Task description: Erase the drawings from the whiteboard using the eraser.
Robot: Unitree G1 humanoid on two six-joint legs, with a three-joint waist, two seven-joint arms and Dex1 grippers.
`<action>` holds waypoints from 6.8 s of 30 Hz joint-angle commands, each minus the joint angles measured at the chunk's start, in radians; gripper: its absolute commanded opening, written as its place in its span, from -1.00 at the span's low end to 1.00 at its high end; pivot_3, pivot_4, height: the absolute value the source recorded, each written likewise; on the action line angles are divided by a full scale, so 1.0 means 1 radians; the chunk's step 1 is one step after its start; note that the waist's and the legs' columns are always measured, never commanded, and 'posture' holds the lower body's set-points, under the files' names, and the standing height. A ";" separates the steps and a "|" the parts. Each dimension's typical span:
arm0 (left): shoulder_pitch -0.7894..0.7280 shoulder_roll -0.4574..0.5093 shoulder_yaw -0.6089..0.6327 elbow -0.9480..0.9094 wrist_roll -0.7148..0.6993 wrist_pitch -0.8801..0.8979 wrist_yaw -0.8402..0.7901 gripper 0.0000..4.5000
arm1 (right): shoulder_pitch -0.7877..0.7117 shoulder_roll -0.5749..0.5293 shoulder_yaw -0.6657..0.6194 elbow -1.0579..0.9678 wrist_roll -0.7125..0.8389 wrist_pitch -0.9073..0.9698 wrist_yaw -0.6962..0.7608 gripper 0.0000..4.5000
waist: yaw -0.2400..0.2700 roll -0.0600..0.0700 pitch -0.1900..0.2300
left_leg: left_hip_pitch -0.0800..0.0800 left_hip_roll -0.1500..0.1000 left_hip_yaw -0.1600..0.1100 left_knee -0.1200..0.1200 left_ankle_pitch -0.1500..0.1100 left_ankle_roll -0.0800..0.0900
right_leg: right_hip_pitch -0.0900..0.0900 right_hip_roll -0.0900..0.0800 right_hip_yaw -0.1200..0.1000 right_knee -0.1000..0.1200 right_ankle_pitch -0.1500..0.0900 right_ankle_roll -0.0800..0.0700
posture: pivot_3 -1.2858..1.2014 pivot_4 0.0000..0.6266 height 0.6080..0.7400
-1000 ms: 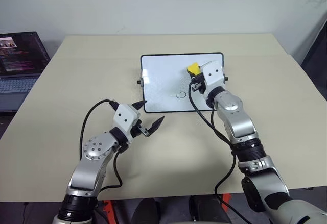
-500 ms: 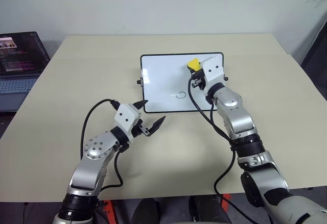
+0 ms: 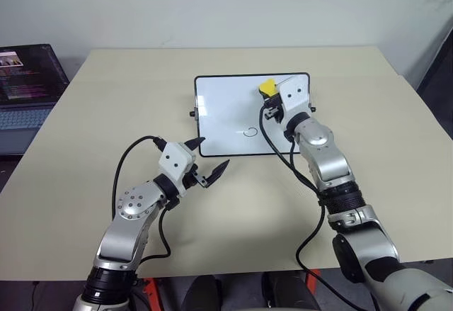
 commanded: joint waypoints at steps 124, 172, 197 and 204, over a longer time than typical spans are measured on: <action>-0.014 -0.003 0.002 -0.034 0.000 -0.001 -0.006 1.00 | 0.209 -0.011 0.031 -0.097 -0.035 -0.157 0.063 -0.45 | -0.009 0.000 0.000 | 0.001 0.000 0.000 0.001 0.000 0.000 | 0.001 0.000 0.000 0.000 0.001 -0.002 | 0.03 -0.52 1.00; -0.018 -0.004 -0.003 -0.047 0.002 0.018 0.004 1.00 | 0.003 0.151 0.138 0.167 -0.114 -0.279 0.002 -0.45 | -0.023 0.000 0.000 | 0.001 0.001 0.000 0.000 0.000 0.000 | 0.000 0.000 -0.001 0.000 0.001 -0.002 | 0.03 -0.52 1.00; -0.016 -0.015 -0.011 -0.043 0.003 0.006 0.010 1.00 | 0.092 0.020 0.232 0.170 -0.240 -0.176 0.089 -0.45 | -0.014 -0.001 -0.001 | 0.002 0.001 0.000 0.002 0.000 0.000 | 0.001 0.000 -0.001 0.001 0.001 -0.002 | 0.03 -0.52 1.00; -0.032 -0.018 -0.015 -0.022 0.003 -0.002 0.000 1.00 | 0.121 -0.050 0.208 0.129 -0.233 -0.150 0.109 -0.45 | 0.004 -0.001 -0.001 | 0.002 0.000 -0.001 0.002 0.000 0.000 | 0.002 0.000 -0.001 0.001 0.001 -0.002 | 0.03 -0.52 1.00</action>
